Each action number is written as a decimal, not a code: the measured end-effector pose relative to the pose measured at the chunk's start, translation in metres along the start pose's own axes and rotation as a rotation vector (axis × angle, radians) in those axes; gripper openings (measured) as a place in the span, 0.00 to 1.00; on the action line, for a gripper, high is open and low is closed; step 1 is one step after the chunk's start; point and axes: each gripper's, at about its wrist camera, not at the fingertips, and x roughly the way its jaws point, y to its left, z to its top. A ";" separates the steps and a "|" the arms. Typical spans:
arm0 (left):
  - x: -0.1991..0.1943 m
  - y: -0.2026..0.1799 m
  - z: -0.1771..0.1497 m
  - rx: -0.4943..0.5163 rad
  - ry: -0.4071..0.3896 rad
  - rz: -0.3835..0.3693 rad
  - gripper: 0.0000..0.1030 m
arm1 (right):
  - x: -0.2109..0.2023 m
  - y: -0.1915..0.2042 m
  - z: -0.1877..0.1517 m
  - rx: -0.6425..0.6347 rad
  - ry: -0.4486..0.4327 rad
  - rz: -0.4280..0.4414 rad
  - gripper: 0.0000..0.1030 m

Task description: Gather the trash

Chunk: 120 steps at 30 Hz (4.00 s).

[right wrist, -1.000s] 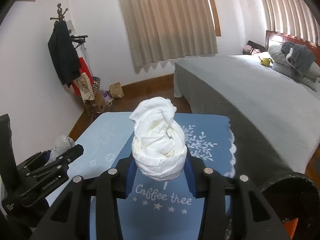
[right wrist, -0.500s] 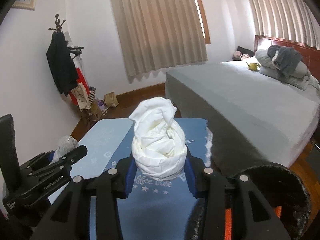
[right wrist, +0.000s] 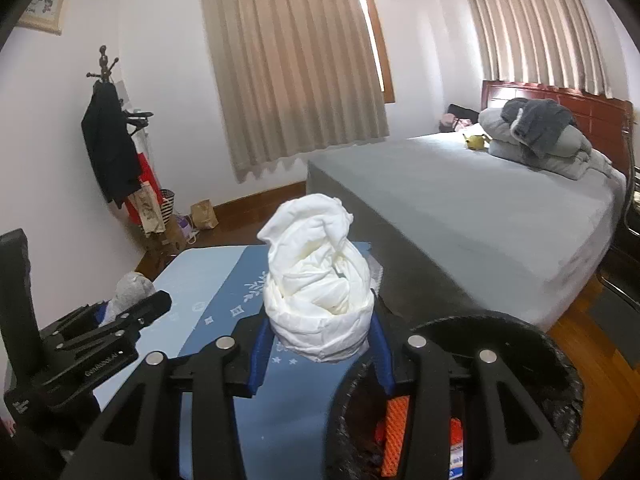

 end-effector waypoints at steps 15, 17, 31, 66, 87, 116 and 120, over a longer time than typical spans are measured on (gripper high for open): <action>-0.009 -0.053 -0.010 0.072 -0.009 -0.095 0.47 | -0.037 -0.036 -0.013 0.046 -0.030 -0.077 0.41; -0.009 -0.062 -0.012 0.086 -0.009 -0.110 0.47 | -0.041 -0.042 -0.015 0.053 -0.033 -0.090 0.41; 0.007 -0.119 -0.027 0.158 0.014 -0.223 0.47 | -0.063 -0.083 -0.030 0.102 -0.023 -0.204 0.42; 0.098 -0.184 -0.056 0.228 0.155 -0.358 0.50 | -0.022 -0.174 -0.069 0.183 0.130 -0.321 0.44; 0.076 -0.144 -0.032 0.221 0.097 -0.271 0.89 | -0.032 -0.164 -0.056 0.169 0.102 -0.323 0.94; -0.052 -0.086 -0.008 0.140 -0.012 -0.118 0.92 | -0.090 -0.059 -0.011 0.045 0.008 -0.172 0.94; -0.063 -0.086 -0.007 0.146 -0.025 -0.110 0.93 | -0.093 -0.053 -0.010 0.039 0.006 -0.165 0.94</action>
